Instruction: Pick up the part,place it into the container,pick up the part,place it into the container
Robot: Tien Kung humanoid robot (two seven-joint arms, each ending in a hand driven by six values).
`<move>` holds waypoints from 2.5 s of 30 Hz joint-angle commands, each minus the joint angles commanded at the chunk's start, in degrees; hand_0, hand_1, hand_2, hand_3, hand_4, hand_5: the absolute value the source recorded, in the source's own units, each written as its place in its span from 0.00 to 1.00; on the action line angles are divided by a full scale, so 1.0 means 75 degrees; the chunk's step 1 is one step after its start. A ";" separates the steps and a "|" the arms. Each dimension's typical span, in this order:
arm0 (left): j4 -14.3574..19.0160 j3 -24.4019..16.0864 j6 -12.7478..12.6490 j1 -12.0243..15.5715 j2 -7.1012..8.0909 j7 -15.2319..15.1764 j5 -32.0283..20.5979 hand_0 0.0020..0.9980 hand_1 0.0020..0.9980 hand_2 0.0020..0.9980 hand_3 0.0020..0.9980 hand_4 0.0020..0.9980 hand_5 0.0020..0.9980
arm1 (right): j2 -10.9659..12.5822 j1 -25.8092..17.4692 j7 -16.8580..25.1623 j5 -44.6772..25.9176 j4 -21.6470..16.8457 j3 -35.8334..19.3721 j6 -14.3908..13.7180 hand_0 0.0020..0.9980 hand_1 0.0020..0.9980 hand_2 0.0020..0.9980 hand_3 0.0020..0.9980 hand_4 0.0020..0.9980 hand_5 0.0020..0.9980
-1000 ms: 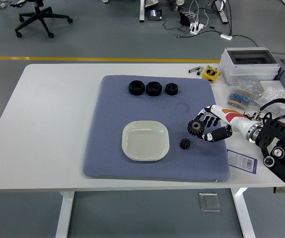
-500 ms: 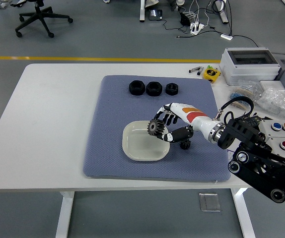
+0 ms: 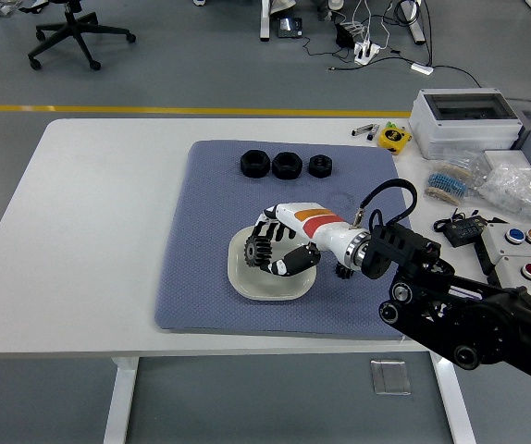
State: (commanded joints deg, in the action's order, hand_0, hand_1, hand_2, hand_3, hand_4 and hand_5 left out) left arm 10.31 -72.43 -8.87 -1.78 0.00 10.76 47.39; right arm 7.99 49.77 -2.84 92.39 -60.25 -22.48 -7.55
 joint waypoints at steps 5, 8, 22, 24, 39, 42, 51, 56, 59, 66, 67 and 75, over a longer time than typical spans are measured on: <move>0.0000 0.0002 -0.0003 0.0000 0.0000 0.0010 0.0014 0.83 0.81 0.84 0.58 0.51 0.70 | -0.0011 -0.0001 0.0119 0.0067 0.0067 -0.0038 -0.0147 0.75 0.77 0.85 0.98 1.00 0.50; 0.0000 -0.0004 -0.0002 0.0006 0.0000 0.0014 0.0023 0.83 0.81 0.84 0.58 0.51 0.70 | 0.0006 -0.0007 0.0141 0.0045 0.0084 -0.0072 -0.0227 0.77 0.78 0.87 1.00 1.00 0.51; 0.0000 -0.0003 -0.0003 -0.0022 0.0000 -0.0001 -0.0010 0.83 0.81 0.84 0.58 0.51 0.70 | 0.0295 -0.0157 0.0167 -0.0051 0.0110 -0.0484 -0.0306 0.76 0.77 0.85 0.98 1.00 0.51; 0.0000 -0.0004 -0.0003 -0.0024 0.0000 -0.0005 -0.0015 0.83 0.81 0.84 0.58 0.51 0.70 | 0.0350 -0.0202 0.0202 -0.0101 0.0110 -0.0586 -0.0343 0.76 0.77 0.85 0.98 1.00 0.51; 0.0000 -0.0068 0.0006 0.0017 0.0000 0.0015 0.0062 0.83 0.81 0.84 0.58 0.51 0.70 | 0.1076 -0.0567 0.0286 -0.0287 0.0245 -0.1674 -0.0386 0.74 0.75 0.80 0.88 1.00 0.50; 0.0000 -0.0081 0.0003 0.0021 0.0000 0.0020 0.0070 0.83 0.81 0.84 0.58 0.51 0.70 | 0.1138 -0.0731 0.0265 -0.0234 0.0328 -0.1556 -0.0225 0.74 0.75 0.80 0.88 1.00 0.50; 0.0000 -0.0055 0.0018 -0.0001 0.0000 0.0012 0.0048 0.83 0.82 0.84 0.58 0.51 0.70 | 0.1290 -0.1077 0.0271 -0.0130 0.0212 -0.1192 0.0152 0.63 0.67 0.74 0.77 1.00 0.48; 0.0000 -0.0069 0.0023 0.0001 0.0000 0.0024 0.0088 0.83 0.82 0.84 0.58 0.51 0.70 | 0.1295 -0.1164 0.0377 -0.0034 0.0184 -0.1069 0.0197 0.63 0.67 0.74 0.77 1.00 0.48; 0.0000 -0.0077 0.0019 0.0001 0.0000 0.0015 0.0075 0.83 0.81 0.84 0.58 0.51 0.71 | 0.1303 -0.1190 0.0346 -0.0011 0.0259 -0.0942 0.0228 0.55 0.62 0.69 0.63 0.97 0.46; 0.0000 -0.0102 0.0029 0.0001 0.0000 0.0028 0.0122 0.83 0.82 0.84 0.58 0.51 0.71 | 0.1239 -0.1191 0.0279 0.0091 0.0427 -0.0757 0.0132 0.48 0.57 0.65 0.57 0.93 0.45; 0.0000 -0.0108 0.0029 0.0004 0.0000 0.0028 0.0126 0.83 0.82 0.84 0.58 0.51 0.71 | 0.1221 -0.1198 0.0277 0.0103 0.0444 -0.0749 0.0122 0.48 0.57 0.65 0.57 0.93 0.45; 0.0000 -0.0091 0.0026 0.0011 0.0000 0.0041 0.0120 0.83 0.82 0.84 0.58 0.50 0.71 | 0.1148 -0.1239 0.0250 0.0307 0.0586 -0.0725 0.0079 0.39 0.46 0.52 0.51 0.79 0.41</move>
State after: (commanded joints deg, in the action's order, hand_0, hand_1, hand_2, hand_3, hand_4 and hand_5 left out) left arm 10.31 -73.12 -8.67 -1.70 0.00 11.06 48.30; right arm 16.60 40.48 -0.97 94.69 -55.85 -27.91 -6.96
